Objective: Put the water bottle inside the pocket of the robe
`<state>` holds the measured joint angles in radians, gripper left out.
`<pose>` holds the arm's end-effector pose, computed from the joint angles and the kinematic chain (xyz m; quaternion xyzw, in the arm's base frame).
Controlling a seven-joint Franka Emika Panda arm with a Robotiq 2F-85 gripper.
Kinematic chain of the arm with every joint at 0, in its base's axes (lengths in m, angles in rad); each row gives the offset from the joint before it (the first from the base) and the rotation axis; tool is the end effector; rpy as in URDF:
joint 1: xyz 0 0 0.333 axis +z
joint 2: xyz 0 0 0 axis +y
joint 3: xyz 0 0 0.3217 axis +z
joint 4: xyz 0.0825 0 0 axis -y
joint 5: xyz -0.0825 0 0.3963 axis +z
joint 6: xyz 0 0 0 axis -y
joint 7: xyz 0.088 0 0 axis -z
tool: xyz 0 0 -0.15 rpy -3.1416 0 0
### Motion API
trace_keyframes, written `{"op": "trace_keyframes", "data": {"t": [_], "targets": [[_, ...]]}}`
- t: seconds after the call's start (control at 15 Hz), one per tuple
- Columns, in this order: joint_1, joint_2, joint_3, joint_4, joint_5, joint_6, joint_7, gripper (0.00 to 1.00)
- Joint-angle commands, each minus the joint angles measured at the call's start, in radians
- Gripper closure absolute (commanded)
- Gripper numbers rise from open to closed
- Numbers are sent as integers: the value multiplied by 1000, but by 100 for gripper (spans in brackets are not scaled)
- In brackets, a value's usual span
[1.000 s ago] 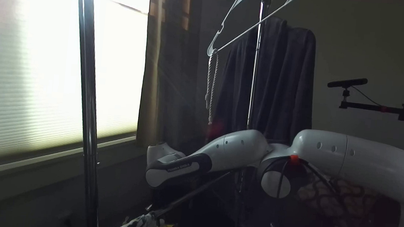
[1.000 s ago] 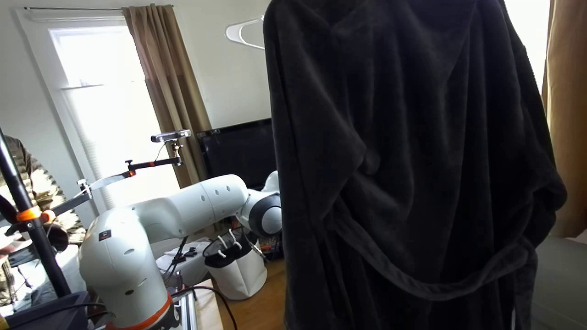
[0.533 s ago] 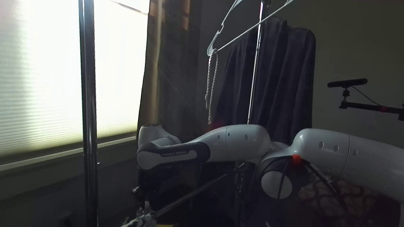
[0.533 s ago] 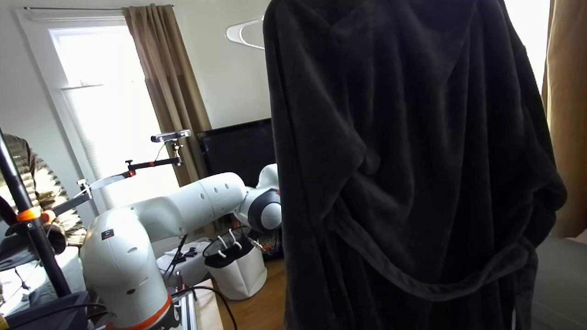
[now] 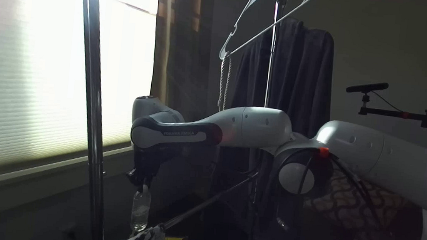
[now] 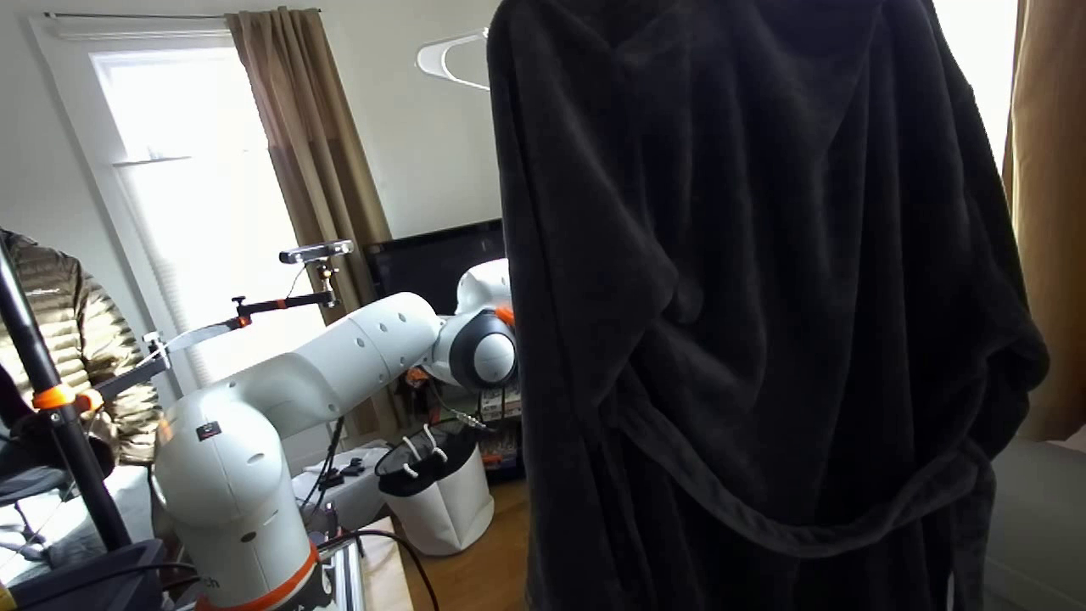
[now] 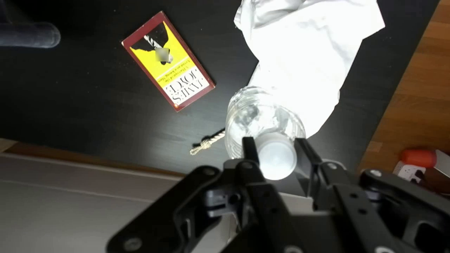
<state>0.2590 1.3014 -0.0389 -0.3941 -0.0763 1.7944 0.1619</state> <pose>0.8155 0.1932 0.2320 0.9959 0.0508 0.0598 0.0450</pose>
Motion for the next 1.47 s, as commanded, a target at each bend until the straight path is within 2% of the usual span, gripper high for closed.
{"op": "trace_keyframes", "data": {"t": [0.0, 0.13, 0.2, 0.47, 0.53, 0.6, 0.93, 1.2, 1.4], "targets": [[29, -57, -30, 2, -31, 12, 75, 92], [36, -83, -32, 4, -33, 6, 113, 92], [25, -66, -17, -6, -22, 14, 74, 69], [28, -88, -19, -6, -22, 14, 91, 69], [28, -87, -20, -7, -23, 14, 92, 92], [31, -101, -40, -3, -43, 5, 100, 92], [52, -232, -96, 5, -107, -201, 109, 92], [79, -335, -110, 10, -141, -411, 94, 92], [90, -384, -114, 17, -151, -522, 143, 92]]}}
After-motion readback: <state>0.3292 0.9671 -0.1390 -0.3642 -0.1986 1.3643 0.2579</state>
